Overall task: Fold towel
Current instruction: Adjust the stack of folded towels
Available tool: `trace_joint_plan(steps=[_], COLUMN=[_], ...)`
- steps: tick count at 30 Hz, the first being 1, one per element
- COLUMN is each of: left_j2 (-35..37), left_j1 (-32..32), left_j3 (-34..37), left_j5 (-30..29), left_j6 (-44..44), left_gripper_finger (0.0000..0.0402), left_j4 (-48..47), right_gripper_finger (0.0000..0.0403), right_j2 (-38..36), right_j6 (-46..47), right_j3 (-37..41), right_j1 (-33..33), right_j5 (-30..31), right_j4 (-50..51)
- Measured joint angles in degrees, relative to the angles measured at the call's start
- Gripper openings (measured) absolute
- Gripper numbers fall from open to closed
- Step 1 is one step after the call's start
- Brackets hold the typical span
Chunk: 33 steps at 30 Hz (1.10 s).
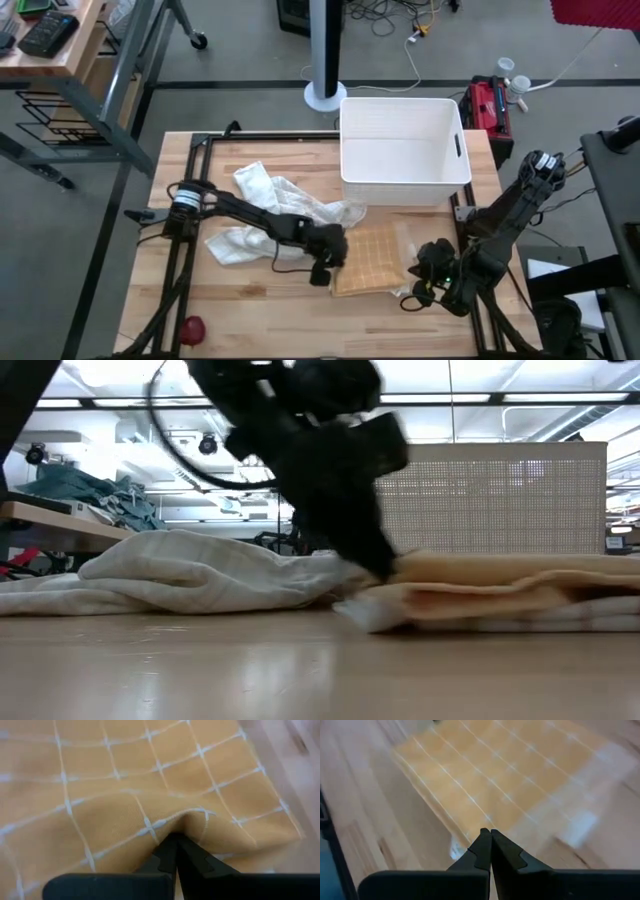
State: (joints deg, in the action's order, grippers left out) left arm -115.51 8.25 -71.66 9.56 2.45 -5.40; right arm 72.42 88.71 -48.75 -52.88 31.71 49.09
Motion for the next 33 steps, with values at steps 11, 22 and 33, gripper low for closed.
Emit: trace_joint_plan(steps=[11, 22, 33], left_j2=[-4.28, 0.64, 8.69], left_j1=[-1.89, -2.4, -2.21], left_j3=[-18.83, -28.61, -23.84], left_j5=[-7.67, -12.31, -13.72], left_j6=[-5.94, -6.34, -1.82], left_gripper_finger=[0.0, 0.0, 0.0], left_j4=[-6.45, -47.1, -49.66], right_gripper_finger=[0.0, 0.0, 0.0], right_j2=[6.51, 17.08, 22.49], right_j6=[-7.54, -5.69, -5.86], right_j3=[0.07, 0.15, 0.37], right_j1=[7.61, 11.05, 12.44], right_j5=[4.42, 3.74, -2.19], right_j4=[-6.92, -8.14, -7.43])
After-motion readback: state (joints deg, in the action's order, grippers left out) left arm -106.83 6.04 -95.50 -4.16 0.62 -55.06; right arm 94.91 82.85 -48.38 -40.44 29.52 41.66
